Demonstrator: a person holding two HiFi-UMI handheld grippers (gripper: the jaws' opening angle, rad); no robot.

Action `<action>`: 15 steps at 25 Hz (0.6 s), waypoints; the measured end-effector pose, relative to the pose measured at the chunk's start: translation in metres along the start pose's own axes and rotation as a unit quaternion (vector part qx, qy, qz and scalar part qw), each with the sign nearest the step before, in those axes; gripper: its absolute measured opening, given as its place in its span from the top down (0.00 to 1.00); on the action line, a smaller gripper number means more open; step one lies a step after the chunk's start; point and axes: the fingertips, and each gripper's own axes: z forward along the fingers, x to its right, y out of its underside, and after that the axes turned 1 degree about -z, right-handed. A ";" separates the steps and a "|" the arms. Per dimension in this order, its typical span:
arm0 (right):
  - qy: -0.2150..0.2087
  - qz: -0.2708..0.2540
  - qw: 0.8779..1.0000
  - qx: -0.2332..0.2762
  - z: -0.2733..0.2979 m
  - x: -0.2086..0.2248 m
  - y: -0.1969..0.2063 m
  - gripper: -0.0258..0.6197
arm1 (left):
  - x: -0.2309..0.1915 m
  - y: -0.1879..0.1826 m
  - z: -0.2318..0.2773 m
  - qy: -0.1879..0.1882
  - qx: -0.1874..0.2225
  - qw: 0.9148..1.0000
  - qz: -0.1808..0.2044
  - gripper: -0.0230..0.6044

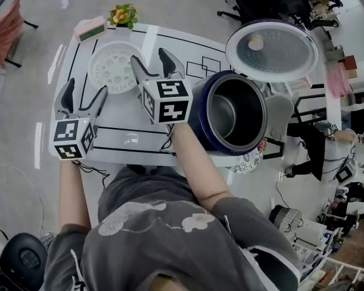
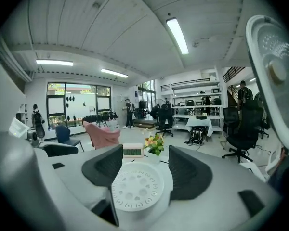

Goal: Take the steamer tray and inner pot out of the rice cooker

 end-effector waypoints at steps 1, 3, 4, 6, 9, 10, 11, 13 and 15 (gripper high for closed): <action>-0.003 0.000 1.000 0.010 -0.010 0.000 -0.009 0.51 | 0.007 -0.005 -0.003 -0.001 0.006 1.000 0.001 0.31; -0.007 0.003 1.000 0.028 -0.029 0.004 -0.024 0.51 | 0.022 -0.015 -0.006 0.000 0.017 1.000 0.003 0.31; -0.009 0.005 0.999 0.038 -0.038 0.006 -0.032 0.51 | 0.030 -0.019 -0.007 0.002 0.022 1.000 0.006 0.31; -0.010 0.007 0.998 0.058 -0.057 0.013 -0.048 0.51 | 0.044 -0.030 -0.008 0.006 0.032 0.999 0.014 0.31; -0.006 0.014 0.996 0.085 -0.095 0.026 -0.069 0.51 | 0.069 -0.048 -0.011 0.019 0.043 0.998 0.028 0.31; -0.003 0.018 0.996 0.091 -0.110 0.032 -0.073 0.51 | 0.081 -0.053 -0.013 0.026 0.046 0.998 0.033 0.31; 0.001 0.020 0.995 0.094 -0.126 0.039 -0.075 0.51 | 0.094 -0.057 -0.014 0.033 0.048 0.998 0.037 0.31; 0.012 0.019 0.995 0.097 -0.154 0.056 -0.075 0.51 | 0.120 -0.065 -0.015 0.050 0.055 0.996 0.043 0.31; 0.032 0.011 0.995 0.096 -0.178 0.078 -0.069 0.51 | 0.146 -0.069 -0.010 0.070 0.059 0.995 0.049 0.31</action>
